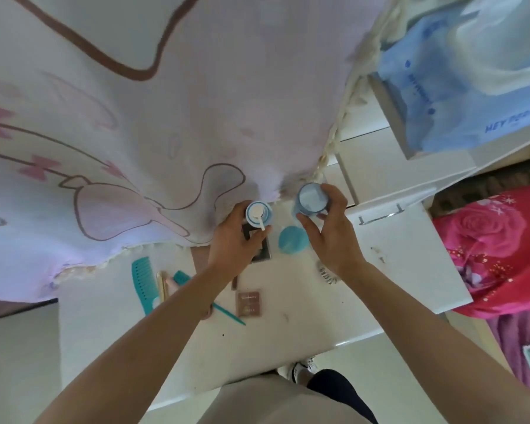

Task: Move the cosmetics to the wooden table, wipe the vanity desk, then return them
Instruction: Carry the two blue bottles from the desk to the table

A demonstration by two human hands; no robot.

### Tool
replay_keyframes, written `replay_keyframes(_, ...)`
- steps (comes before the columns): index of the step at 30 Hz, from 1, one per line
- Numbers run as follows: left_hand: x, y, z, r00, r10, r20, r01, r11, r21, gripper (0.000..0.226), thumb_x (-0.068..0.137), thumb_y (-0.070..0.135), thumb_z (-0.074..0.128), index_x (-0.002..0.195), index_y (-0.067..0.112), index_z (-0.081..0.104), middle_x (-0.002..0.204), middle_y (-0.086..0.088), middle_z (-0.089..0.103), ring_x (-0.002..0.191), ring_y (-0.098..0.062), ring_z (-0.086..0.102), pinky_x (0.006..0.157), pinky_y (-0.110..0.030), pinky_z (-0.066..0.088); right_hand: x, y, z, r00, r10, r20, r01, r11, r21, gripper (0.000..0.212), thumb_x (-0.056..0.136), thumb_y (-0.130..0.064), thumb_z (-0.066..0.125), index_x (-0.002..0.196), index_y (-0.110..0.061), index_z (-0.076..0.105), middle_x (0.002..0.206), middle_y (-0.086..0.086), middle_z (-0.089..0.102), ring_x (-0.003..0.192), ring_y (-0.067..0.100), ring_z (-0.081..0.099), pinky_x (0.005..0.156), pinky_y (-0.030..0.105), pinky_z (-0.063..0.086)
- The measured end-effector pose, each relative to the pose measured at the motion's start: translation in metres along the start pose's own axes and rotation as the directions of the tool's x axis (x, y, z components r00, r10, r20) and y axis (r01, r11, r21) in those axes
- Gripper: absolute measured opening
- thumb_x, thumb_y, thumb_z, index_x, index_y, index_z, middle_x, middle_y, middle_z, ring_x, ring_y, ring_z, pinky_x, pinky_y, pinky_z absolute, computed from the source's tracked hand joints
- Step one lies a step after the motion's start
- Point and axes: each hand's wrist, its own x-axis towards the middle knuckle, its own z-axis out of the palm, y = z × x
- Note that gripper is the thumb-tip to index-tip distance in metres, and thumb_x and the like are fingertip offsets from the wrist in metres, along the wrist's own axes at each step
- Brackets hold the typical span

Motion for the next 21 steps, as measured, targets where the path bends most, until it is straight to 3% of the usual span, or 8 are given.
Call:
replay_keyframes(2, -0.014, 0.01, -0.017, 0.998, 0.004, -0.062, -0.004, 1.0, 0.002, 0.039, 0.083, 0.036, 0.074, 0.114, 0.039, 0.051, 0.095, 0.03, 0.06, 0.087, 0.012, 0.056, 0.068, -0.003, 0.04, 0.0, -0.022, -0.01, 0.999, -0.04, 0.014, 0.04, 0.999, 0.005, 0.071, 0.092, -0.031, 0.067, 0.143, -0.039, 0.017, 0.142, -0.002, 0.047, 0.118, 0.023, 0.06, 0.094, 0.042, 0.056)
replay_keyframes(4, -0.031, 0.02, -0.032, 0.991, -0.003, -0.137, 0.006, 1.0, 0.02, 0.039, 0.082, 0.039, 0.073, 0.114, 0.038, 0.051, 0.096, 0.025, 0.061, 0.085, 0.004, 0.056, 0.073, -0.014, 0.043, -0.001, -0.045, -0.018, 0.995, -0.088, 0.054, 0.09, 0.996, -0.023, 0.077, 0.092, -0.036, 0.066, 0.144, -0.044, 0.011, 0.143, 0.002, 0.05, 0.121, 0.024, 0.06, 0.093, 0.041, 0.055)
replay_keyframes(7, -0.067, 0.035, -0.055, 0.968, -0.041, -0.248, 0.048, 0.999, 0.022, 0.035, 0.084, 0.042, 0.071, 0.11, 0.043, 0.047, 0.099, 0.021, 0.06, 0.091, -0.007, 0.057, 0.081, -0.029, 0.047, -0.005, -0.072, -0.023, 0.978, -0.172, 0.114, 0.179, 0.982, -0.054, 0.074, 0.093, -0.043, 0.064, 0.15, -0.031, 0.019, 0.143, -0.002, 0.05, 0.12, 0.021, 0.058, 0.093, 0.042, 0.054)
replay_keyframes(9, -0.097, 0.036, -0.067, 0.94, -0.068, -0.335, 0.073, 0.997, 0.002, 0.035, 0.084, 0.043, 0.07, 0.107, 0.047, 0.045, 0.098, 0.023, 0.061, 0.091, -0.007, 0.058, 0.081, -0.029, 0.047, -0.011, -0.086, -0.02, 0.959, -0.233, 0.162, 0.24, 0.97, -0.026, 0.069, 0.093, -0.042, 0.065, 0.15, -0.026, 0.028, 0.143, -0.004, 0.05, 0.121, 0.019, 0.056, 0.096, 0.043, 0.052)
replay_keyframes(11, -0.134, 0.032, -0.081, 0.9, -0.081, -0.429, 0.089, 0.996, -0.001, 0.037, 0.084, 0.042, 0.071, 0.108, 0.049, 0.044, 0.097, 0.027, 0.059, 0.089, -0.002, 0.057, 0.077, -0.019, 0.045, -0.022, -0.1, -0.01, 0.932, -0.296, 0.212, 0.297, 0.955, 0.026, 0.067, 0.092, -0.041, 0.066, 0.148, -0.026, 0.031, 0.141, -0.004, 0.052, 0.12, 0.019, 0.056, 0.095, 0.043, 0.052)
replay_keyframes(14, -0.199, 0.02, -0.104, 0.803, -0.109, -0.586, 0.127, 0.992, -0.011, 0.039, 0.081, 0.037, 0.075, 0.107, 0.048, 0.047, 0.1, 0.03, 0.059, 0.09, 0.005, 0.057, 0.076, -0.009, 0.044, -0.046, -0.129, 0.016, 0.863, -0.419, 0.281, 0.403, 0.908, 0.114, 0.066, 0.091, -0.041, 0.067, 0.146, -0.023, 0.036, 0.139, -0.003, 0.053, 0.12, 0.018, 0.055, 0.094, 0.043, 0.052)
replay_keyframes(17, -0.267, 0.005, -0.131, 0.668, -0.168, -0.725, 0.179, 0.982, -0.063, 0.042, 0.08, 0.035, 0.077, 0.114, 0.032, 0.053, 0.11, 0.016, 0.063, 0.097, -0.007, 0.061, 0.086, -0.027, 0.051, -0.083, -0.17, 0.048, 0.777, -0.511, 0.368, 0.464, 0.86, 0.214, 0.067, 0.091, -0.045, 0.065, 0.147, -0.025, 0.034, 0.141, -0.006, 0.052, 0.122, 0.016, 0.054, 0.095, 0.041, 0.052)
replay_keyframes(21, -0.368, -0.011, -0.17, 0.477, -0.201, -0.855, 0.29, 0.955, -0.062, 0.05, 0.08, 0.031, 0.077, 0.122, 0.017, 0.054, 0.114, 0.006, 0.059, 0.097, -0.013, 0.058, 0.086, -0.033, 0.051, -0.156, -0.228, 0.087, 0.617, -0.655, 0.436, 0.556, 0.755, 0.348, 0.07, 0.093, -0.05, 0.06, 0.15, -0.03, 0.025, 0.147, -0.012, 0.045, 0.125, 0.01, 0.051, 0.099, 0.034, 0.051)
